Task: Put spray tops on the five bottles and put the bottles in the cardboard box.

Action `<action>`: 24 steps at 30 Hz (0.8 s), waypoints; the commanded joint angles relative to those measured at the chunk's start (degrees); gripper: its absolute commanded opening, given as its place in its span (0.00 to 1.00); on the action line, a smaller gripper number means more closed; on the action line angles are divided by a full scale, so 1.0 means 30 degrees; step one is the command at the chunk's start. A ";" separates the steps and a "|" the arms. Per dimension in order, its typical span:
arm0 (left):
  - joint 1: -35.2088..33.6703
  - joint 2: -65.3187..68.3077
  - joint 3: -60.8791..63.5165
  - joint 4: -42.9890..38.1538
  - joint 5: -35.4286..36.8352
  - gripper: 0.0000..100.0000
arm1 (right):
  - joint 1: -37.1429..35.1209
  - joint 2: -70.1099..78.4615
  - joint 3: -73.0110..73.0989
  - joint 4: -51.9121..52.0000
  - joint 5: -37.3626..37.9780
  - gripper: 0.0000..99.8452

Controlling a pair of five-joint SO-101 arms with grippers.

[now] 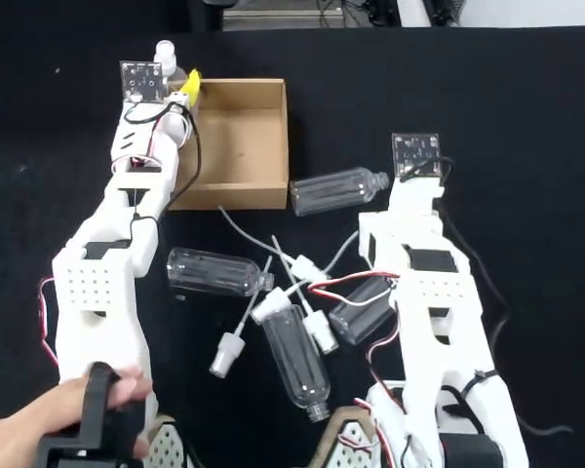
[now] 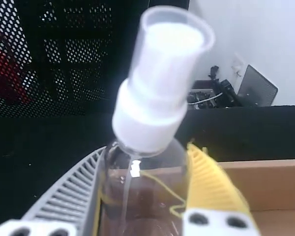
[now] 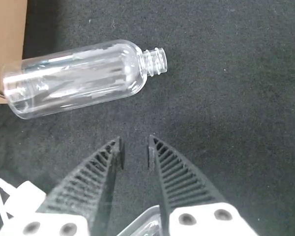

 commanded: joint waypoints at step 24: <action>-0.0396 -0.3692 0.3355 -0.0205 0.0410 0.32 | 0.0088 -0.0308 -0.0190 -0.0527 0.0000 0.06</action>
